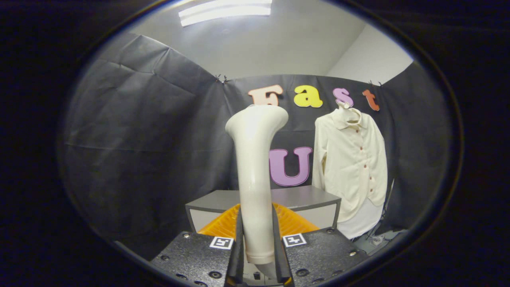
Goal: Iron the clothes twice with a garment steamer, once on the left side and once on the right side.
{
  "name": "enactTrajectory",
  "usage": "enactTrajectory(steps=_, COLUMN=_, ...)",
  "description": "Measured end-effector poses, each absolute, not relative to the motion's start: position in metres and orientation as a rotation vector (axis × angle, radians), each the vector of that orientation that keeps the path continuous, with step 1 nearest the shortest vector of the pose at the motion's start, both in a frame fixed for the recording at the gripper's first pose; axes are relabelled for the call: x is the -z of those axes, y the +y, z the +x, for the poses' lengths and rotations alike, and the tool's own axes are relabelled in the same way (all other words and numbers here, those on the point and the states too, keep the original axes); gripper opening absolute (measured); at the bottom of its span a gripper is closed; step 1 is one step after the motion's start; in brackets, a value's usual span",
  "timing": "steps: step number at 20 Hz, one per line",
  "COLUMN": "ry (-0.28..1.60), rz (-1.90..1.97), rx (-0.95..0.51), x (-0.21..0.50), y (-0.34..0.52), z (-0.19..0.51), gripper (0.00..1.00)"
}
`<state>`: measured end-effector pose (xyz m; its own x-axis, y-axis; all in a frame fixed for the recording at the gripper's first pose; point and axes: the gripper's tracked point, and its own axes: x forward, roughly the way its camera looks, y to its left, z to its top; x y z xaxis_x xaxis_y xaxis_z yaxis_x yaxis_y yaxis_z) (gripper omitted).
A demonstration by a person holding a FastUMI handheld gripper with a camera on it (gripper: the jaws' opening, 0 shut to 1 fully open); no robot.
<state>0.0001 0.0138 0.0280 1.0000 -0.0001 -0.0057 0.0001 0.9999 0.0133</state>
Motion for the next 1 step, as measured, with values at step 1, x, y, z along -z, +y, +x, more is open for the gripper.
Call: enactTrajectory(steps=1, ry=0.011, rz=0.012, rx=-0.006, x=-0.0256, y=0.0157, z=0.0017, gripper=0.31)
